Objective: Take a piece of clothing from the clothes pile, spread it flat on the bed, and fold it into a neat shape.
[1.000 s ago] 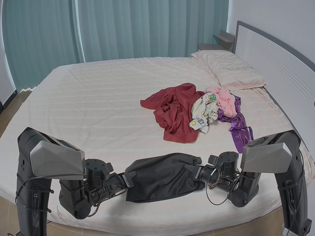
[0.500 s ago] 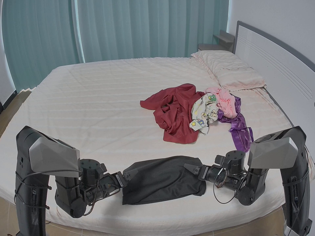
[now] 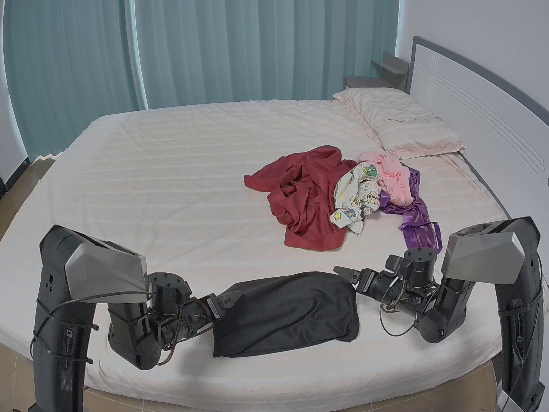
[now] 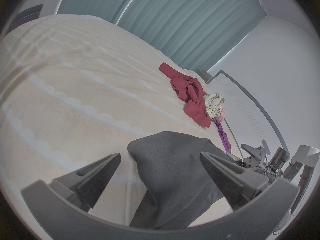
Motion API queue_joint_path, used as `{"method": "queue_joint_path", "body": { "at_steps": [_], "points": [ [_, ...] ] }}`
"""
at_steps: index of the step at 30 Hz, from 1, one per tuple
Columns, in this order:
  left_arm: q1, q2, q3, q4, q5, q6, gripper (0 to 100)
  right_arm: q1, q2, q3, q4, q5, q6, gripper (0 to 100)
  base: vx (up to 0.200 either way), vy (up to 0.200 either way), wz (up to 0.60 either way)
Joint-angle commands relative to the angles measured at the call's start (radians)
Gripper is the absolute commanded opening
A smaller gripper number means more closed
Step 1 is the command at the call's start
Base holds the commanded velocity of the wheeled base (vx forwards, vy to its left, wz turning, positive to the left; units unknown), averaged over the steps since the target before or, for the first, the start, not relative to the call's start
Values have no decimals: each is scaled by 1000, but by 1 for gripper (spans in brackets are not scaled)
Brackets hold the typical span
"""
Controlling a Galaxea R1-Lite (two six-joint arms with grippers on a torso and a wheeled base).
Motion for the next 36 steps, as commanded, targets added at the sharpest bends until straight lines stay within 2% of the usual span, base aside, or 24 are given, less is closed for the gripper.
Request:
{"method": "queue_joint_path", "body": {
  "at_steps": [1,6,7,13,14,15,16,17,25,26,31,36],
  "points": [
    [-4,27,-54,25,5,-1,100,-6,10,-14,9,0,4,100,0,0,0],
    [-2,23,-67,62,5,-9,100,-6,10,-20,12,9,10,100,0,0,0],
    [-2,23,-74,58,8,-17,0,-4,11,-20,13,17,25,100,0,0,0],
    [-2,24,-103,54,74,-29,0,-4,8,-96,147,48,61,100,0,0,0],
    [-2,23,-105,54,78,-29,0,-4,10,-157,248,45,71,100,0,0,0],
    [-2,23,-105,54,78,-29,0,-4,10,-157,248,45,71,100,0,0,0],
    [-2,21,-105,52,81,-30,0,0,17,-205,342,45,78,100,0,0,0],
    [-4,21,-105,49,81,-32,0,5,27,-223,369,43,79,100,0,0,0],
    [-5,21,-94,9,83,-41,0,49,69,-356,449,5,163,100,0,0,0],
    [-5,21,-93,8,83,-41,0,49,71,-366,460,0,167,0,0,0,0],
    [-4,26,-93,6,83,-41,0,48,76,-393,490,0,171,0,0,0,0],
    [5,31,-90,6,86,-41,0,45,86,-407,487,-49,174,0,0,0,0]
  ]
}}
